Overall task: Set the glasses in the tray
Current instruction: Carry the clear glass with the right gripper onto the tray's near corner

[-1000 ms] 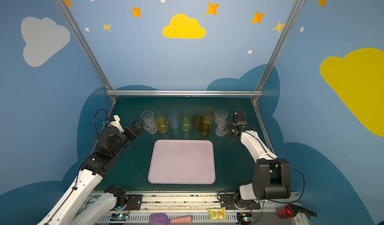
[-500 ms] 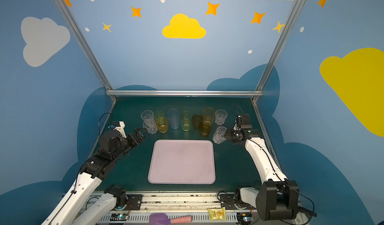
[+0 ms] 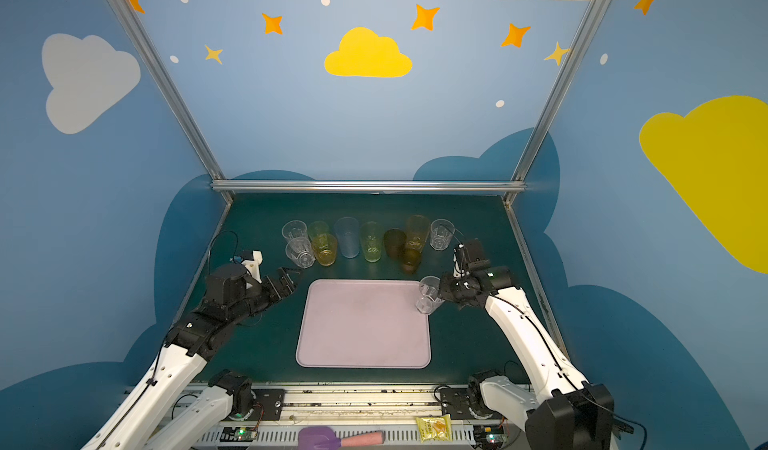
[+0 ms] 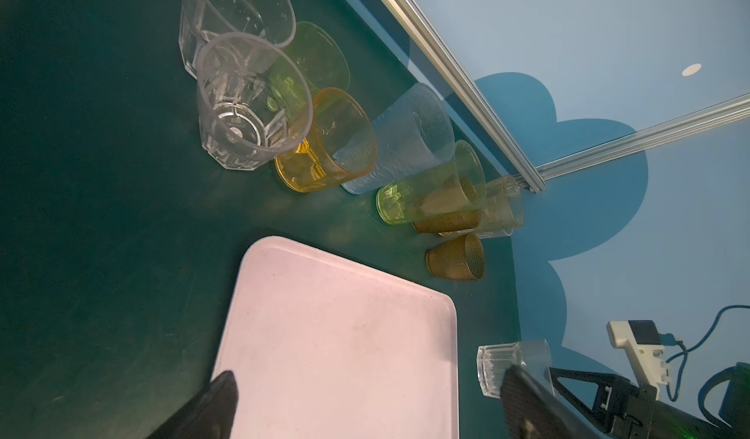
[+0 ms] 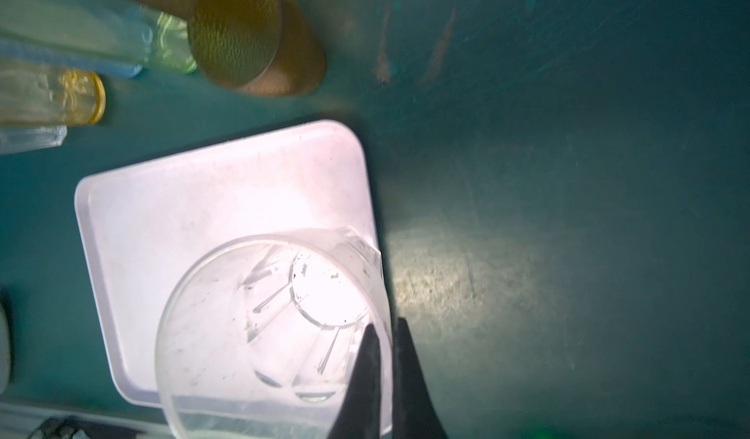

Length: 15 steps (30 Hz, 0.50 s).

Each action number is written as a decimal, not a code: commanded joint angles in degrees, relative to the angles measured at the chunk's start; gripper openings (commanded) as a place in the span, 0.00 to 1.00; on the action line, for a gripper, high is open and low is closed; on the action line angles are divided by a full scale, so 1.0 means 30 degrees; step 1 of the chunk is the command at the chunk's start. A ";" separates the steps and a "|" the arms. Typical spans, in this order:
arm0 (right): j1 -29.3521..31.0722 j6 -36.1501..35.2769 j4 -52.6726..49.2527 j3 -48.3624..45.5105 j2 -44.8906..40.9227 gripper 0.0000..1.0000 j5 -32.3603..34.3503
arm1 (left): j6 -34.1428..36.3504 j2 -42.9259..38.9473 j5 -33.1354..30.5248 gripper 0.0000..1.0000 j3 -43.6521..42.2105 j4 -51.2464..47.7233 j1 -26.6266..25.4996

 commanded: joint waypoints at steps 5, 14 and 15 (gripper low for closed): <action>0.2019 0.2241 -0.1484 -0.0841 -0.1483 0.00 0.1172 | 0.0077 0.0274 0.0310 1.00 -0.0134 0.0642 -0.0092; 0.4058 0.4400 -0.2253 -0.1797 -0.2531 0.00 0.1797 | 0.0020 0.0706 0.0469 1.00 -0.0366 0.1126 -0.0092; 0.4306 0.4606 -0.2297 -0.1894 -0.2586 0.00 0.1870 | -0.0013 0.0706 0.0467 1.00 -0.0440 0.1203 -0.0090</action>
